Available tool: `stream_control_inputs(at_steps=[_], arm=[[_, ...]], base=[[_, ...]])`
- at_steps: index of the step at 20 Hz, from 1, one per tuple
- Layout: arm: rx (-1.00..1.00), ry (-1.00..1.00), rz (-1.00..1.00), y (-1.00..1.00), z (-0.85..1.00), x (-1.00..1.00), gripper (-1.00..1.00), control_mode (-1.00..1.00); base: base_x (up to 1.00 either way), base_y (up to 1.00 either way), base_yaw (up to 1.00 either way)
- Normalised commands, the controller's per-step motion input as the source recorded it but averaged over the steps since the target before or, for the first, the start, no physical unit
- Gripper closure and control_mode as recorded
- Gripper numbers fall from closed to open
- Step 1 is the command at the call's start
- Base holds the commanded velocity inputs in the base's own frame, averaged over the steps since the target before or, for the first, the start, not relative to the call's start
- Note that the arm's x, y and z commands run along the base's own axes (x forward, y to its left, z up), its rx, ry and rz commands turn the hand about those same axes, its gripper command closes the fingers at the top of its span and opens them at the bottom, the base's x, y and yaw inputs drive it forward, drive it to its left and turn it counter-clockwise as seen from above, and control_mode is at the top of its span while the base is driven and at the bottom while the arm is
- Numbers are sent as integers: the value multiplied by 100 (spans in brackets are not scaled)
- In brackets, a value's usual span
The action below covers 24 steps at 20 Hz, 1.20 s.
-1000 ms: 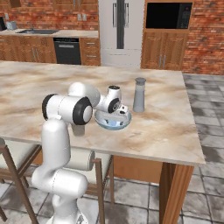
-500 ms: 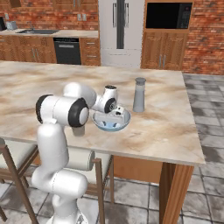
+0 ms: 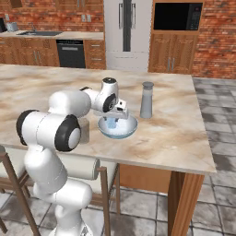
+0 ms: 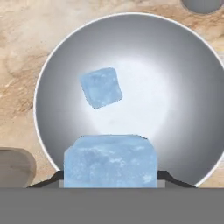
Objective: There are two ice cubes in the ice bowl. Place both ice cubes in the glass cup.
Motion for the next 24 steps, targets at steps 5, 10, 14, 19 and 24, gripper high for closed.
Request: stream_control_inputs(at_steps=[5,10,14,19,24], arm=[[5,2,0,70,49,-35,100,-100],[2,7,0,86,21,-11,100,-100],[-1,7,0,77,9,-1,100,-100],[-3,9,0,30,0,0,100,-100],[-3,0,1,21,-14,14,100,-100]], base=[[0,0,0],[0,0,0],[0,0,0],[0,0,0],[0,0,0]])
